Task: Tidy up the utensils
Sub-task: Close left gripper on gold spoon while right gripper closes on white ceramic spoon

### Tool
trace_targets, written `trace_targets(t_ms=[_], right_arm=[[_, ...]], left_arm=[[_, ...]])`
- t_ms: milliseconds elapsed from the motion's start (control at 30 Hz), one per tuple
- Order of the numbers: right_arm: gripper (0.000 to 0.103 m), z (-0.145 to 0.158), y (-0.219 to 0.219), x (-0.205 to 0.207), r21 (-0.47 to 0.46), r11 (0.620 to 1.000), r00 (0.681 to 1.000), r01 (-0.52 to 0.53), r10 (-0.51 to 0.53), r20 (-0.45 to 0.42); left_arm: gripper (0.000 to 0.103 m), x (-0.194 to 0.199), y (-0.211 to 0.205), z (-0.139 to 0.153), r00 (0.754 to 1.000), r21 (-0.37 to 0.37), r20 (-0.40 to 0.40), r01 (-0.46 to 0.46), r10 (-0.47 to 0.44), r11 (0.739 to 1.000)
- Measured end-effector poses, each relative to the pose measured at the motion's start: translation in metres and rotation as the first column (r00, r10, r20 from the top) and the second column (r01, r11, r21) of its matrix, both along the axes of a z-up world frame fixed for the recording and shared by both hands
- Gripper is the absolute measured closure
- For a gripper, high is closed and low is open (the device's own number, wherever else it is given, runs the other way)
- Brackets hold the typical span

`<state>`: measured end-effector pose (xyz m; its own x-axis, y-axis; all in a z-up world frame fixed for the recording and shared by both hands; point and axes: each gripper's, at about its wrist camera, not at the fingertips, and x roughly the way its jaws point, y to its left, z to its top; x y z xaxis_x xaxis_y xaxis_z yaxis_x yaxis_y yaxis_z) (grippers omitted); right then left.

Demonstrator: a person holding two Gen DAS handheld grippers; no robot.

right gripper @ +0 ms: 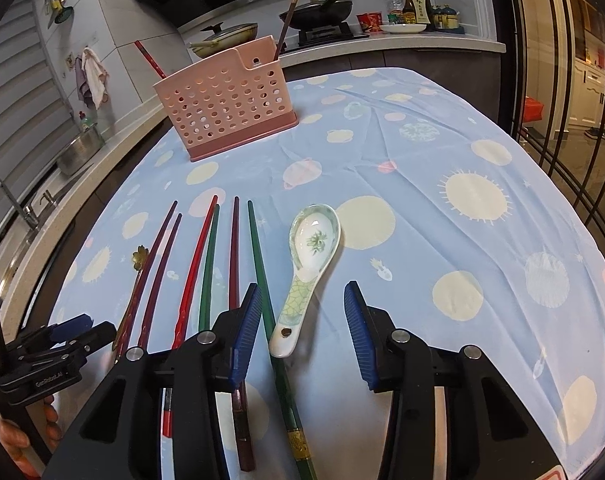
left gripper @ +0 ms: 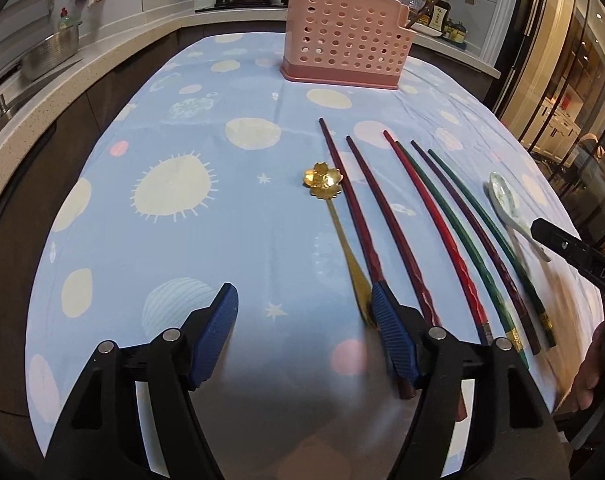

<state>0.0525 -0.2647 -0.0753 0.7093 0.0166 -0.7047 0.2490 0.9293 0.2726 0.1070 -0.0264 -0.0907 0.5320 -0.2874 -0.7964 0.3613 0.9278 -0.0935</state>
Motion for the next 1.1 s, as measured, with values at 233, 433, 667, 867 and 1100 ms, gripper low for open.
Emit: trace_targets(t_ms=[233, 433, 667, 867, 1100], right_arm=[[0.062, -0.002, 0.003, 0.003, 0.003, 1.0, 1.0, -0.011, 0.011, -0.009], [0.063, -0.005, 0.004, 0.006, 0.008, 1.0, 1.0, -0.02, 0.021, -0.013], [0.081, -0.011, 0.006, 0.01, 0.019, 0.999, 0.999, -0.039, 0.039, -0.029], [0.085, -0.014, 0.002, 0.01, 0.034, 0.999, 0.999, -0.028, 0.029, -0.036], [0.091, -0.016, -0.002, 0.007, 0.036, 0.999, 0.999, -0.024, 0.025, -0.042]], left_arm=[[0.038, -0.007, -0.01, -0.006, 0.999, 0.085, 0.034, 0.022, -0.025, 0.996], [0.039, -0.004, 0.003, -0.004, 1.0, 0.082, 0.026, -0.012, 0.01, 0.997], [0.062, -0.006, -0.01, -0.003, 0.999, 0.043, 0.02, 0.044, -0.045, 0.998], [0.092, -0.007, -0.009, -0.003, 0.994, -0.061, -0.04, 0.096, -0.099, 0.993], [0.092, -0.007, -0.009, -0.001, 0.994, -0.062, -0.046, 0.092, -0.095, 0.994]])
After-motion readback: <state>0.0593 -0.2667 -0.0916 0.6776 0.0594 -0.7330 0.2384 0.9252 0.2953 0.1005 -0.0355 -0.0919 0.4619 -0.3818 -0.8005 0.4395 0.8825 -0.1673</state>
